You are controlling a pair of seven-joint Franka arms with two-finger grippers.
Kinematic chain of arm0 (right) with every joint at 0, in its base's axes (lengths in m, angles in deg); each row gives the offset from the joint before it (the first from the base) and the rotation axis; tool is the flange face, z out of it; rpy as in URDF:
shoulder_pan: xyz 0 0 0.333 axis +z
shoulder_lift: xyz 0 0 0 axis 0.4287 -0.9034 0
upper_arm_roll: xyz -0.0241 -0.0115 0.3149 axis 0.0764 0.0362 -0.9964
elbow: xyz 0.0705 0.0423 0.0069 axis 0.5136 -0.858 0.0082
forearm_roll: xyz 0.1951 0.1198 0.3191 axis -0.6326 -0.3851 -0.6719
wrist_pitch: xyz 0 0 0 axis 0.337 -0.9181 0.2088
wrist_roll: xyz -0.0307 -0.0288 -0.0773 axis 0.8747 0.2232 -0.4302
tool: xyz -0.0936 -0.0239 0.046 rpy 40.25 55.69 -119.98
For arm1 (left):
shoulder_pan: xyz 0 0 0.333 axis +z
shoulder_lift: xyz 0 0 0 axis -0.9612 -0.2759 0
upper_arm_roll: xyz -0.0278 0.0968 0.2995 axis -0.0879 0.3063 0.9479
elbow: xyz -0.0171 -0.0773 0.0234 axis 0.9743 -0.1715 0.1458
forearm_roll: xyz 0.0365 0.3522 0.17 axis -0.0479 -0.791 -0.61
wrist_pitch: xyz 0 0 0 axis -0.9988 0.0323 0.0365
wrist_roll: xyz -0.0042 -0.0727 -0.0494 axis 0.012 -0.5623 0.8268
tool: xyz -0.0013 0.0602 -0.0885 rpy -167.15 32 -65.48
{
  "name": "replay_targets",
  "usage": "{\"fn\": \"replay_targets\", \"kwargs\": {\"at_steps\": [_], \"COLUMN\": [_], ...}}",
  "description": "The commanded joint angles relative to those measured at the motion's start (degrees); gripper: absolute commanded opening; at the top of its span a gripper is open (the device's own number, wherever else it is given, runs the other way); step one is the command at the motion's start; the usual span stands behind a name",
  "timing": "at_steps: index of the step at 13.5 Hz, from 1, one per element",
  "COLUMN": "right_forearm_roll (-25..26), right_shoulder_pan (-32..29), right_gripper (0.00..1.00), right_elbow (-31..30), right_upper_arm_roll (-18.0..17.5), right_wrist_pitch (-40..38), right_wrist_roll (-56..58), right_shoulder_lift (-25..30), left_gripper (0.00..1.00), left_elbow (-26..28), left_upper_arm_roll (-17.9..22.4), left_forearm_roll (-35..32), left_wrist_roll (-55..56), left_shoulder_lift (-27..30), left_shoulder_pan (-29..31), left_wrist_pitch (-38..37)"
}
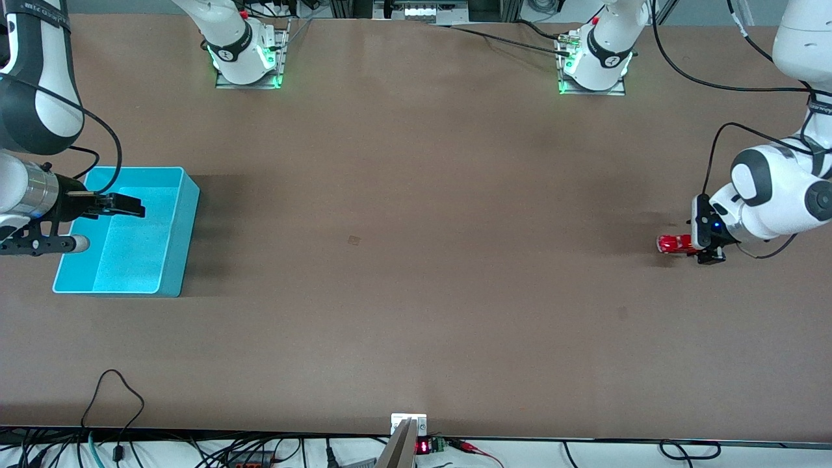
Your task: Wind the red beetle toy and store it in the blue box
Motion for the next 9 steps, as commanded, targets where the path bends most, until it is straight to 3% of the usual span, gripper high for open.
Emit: {"fn": "replay_targets", "kwargs": {"at_steps": [1,5,9], "right_forearm_roll": [-0.43,-0.96,-0.96], "right_shoulder_pan": [-0.03,0.41,1.12], "right_gripper": [1.00,1.00,1.00], "right_elbow": [-1.23,-1.05,-1.05], "right_upper_arm_roll": [-0.20,-0.29,-0.29], "right_wrist_pitch": [0.22,0.57,0.31], "right_wrist_roll": [-0.25,-0.25,-0.33], "right_shoulder_lift": [1.39,1.39,1.47], "left_gripper": [1.00,1.00,1.00], "left_elbow": [-7.52,-8.24,-8.59], "left_upper_arm_roll": [-1.98,-2.25,-2.78], "left_forearm_roll": [-0.87,-0.79,1.40], "left_wrist_roll": [0.70,4.82,20.60], "left_shoulder_lift": [4.07,9.61,10.67], "left_shoulder_pan": [-4.59,-9.16,-11.72], "left_wrist_pitch": [-13.96,-16.89,-16.45]}}
